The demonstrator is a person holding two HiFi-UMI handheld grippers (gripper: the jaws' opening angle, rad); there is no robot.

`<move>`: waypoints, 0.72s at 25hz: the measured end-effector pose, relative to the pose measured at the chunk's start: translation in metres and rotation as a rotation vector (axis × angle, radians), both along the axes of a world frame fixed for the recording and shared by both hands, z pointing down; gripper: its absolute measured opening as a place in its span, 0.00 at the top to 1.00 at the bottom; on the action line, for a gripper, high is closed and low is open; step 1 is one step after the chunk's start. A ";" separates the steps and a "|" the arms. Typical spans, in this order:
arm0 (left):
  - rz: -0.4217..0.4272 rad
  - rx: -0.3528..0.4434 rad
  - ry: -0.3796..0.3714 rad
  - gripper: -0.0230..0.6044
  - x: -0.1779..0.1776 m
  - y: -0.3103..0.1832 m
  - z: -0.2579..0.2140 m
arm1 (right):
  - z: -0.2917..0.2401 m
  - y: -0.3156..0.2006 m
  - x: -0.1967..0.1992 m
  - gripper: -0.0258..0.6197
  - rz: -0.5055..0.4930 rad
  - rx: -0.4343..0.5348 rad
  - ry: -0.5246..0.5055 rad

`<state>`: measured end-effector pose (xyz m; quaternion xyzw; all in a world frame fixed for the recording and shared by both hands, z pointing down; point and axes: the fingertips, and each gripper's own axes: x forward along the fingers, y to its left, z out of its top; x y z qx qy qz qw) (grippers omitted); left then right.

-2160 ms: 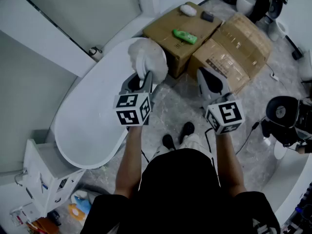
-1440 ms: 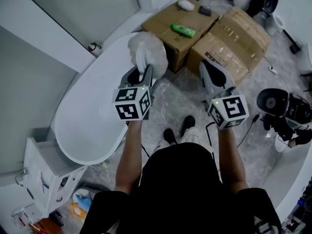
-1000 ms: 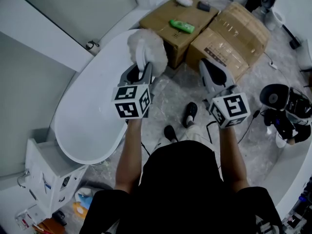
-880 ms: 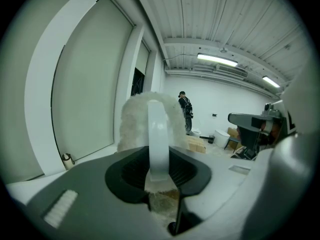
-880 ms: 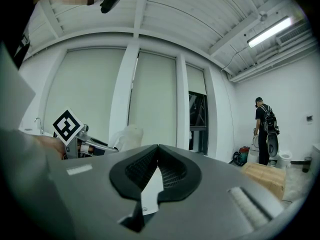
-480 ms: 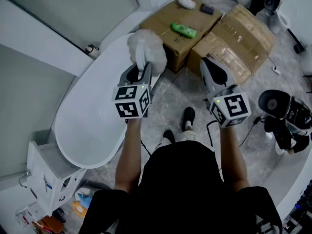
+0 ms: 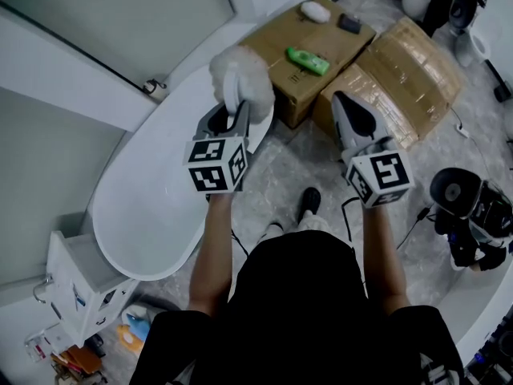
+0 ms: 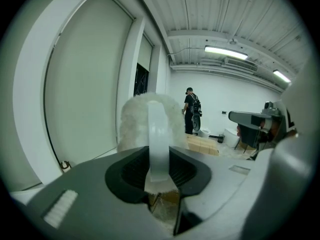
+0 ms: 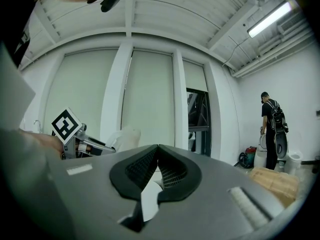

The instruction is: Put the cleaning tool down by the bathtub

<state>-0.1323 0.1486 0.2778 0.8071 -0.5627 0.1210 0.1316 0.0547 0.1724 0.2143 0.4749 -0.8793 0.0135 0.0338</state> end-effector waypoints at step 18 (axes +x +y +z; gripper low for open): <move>-0.087 -0.019 -0.031 0.81 0.065 -0.080 0.015 | 0.017 -0.093 0.068 0.95 -0.092 0.000 0.000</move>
